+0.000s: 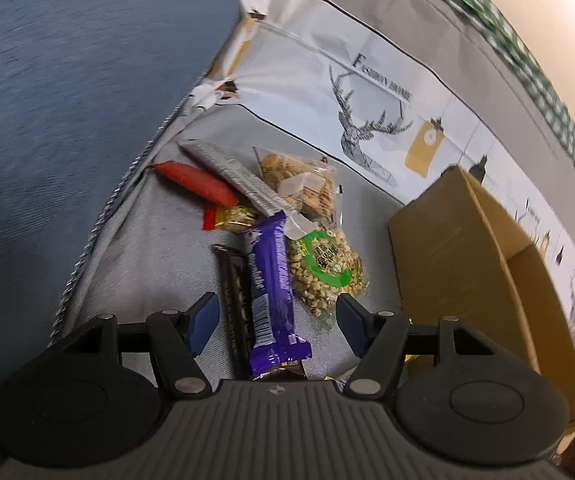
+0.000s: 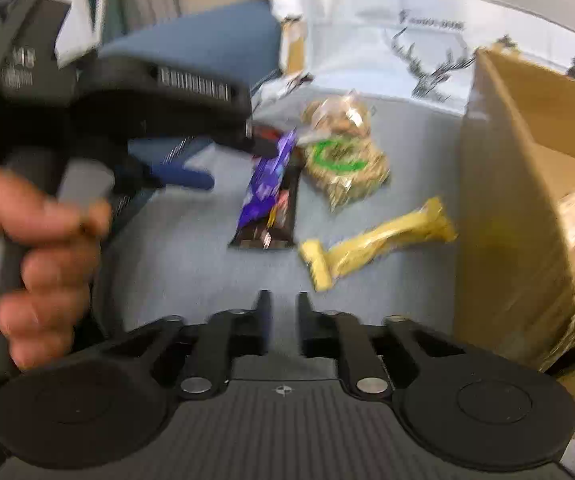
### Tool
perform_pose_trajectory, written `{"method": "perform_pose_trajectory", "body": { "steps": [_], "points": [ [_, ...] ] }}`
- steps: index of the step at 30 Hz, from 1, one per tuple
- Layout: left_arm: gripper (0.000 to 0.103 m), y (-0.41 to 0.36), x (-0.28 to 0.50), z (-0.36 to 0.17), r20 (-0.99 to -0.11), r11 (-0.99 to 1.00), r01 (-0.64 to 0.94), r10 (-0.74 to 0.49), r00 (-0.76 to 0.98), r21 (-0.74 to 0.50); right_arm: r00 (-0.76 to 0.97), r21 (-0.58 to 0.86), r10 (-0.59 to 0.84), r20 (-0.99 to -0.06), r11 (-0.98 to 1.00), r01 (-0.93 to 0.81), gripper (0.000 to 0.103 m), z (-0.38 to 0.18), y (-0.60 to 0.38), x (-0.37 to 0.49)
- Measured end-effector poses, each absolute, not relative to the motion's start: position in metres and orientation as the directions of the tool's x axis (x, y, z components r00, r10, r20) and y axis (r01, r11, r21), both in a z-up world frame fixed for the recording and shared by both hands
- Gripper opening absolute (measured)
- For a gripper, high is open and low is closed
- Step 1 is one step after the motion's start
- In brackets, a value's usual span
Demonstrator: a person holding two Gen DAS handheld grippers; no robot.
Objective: Organize snacks
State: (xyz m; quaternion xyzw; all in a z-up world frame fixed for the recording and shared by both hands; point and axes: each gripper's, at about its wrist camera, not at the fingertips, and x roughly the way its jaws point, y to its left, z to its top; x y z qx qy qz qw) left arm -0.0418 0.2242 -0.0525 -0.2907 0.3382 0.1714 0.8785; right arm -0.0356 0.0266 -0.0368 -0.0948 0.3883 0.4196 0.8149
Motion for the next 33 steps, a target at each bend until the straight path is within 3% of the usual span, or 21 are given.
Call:
{"method": "perform_pose_trajectory", "body": {
  "steps": [1,8,10,11,12,19,33],
  "points": [
    [0.070,0.222,-0.039,-0.053,-0.696,0.782,-0.493,0.108,0.709,-0.381,0.357,0.179,0.615,-0.703,0.639,-0.748,0.038,-0.036,0.026,-0.033],
    [0.067,0.216,-0.022,-0.064,-0.722,0.806,-0.495,0.126,0.680,-0.325,0.393,0.176,0.623,-0.676,0.655,-0.735,0.048,-0.037,0.032,-0.028],
    [0.047,0.217,-0.019,-0.066,-0.727,0.807,-0.495,0.124,0.675,-0.323,0.403,0.159,0.614,-0.678,0.658,-0.736,0.055,-0.041,0.035,-0.028],
    [0.024,0.219,-0.018,-0.068,-0.732,0.806,-0.495,0.117,0.671,-0.325,0.412,0.146,0.607,-0.680,0.662,-0.735,0.059,-0.044,0.037,-0.027],
    [0.021,0.220,-0.018,-0.068,-0.734,0.804,-0.495,0.111,0.670,-0.330,0.419,0.136,0.602,-0.680,0.665,-0.735,0.060,-0.045,0.039,-0.027],
    [0.020,0.225,-0.040,-0.052,-0.674,0.765,-0.551,0.216,0.707,-0.333,0.481,0.081,0.557,-0.678,0.706,-0.703,0.067,-0.056,0.050,-0.016],
    [0.024,0.237,-0.032,-0.067,-0.767,0.719,-0.625,0.204,0.608,-0.304,0.523,0.142,0.517,-0.678,0.790,-0.596,0.067,-0.070,0.056,0.013]
  ]
}}
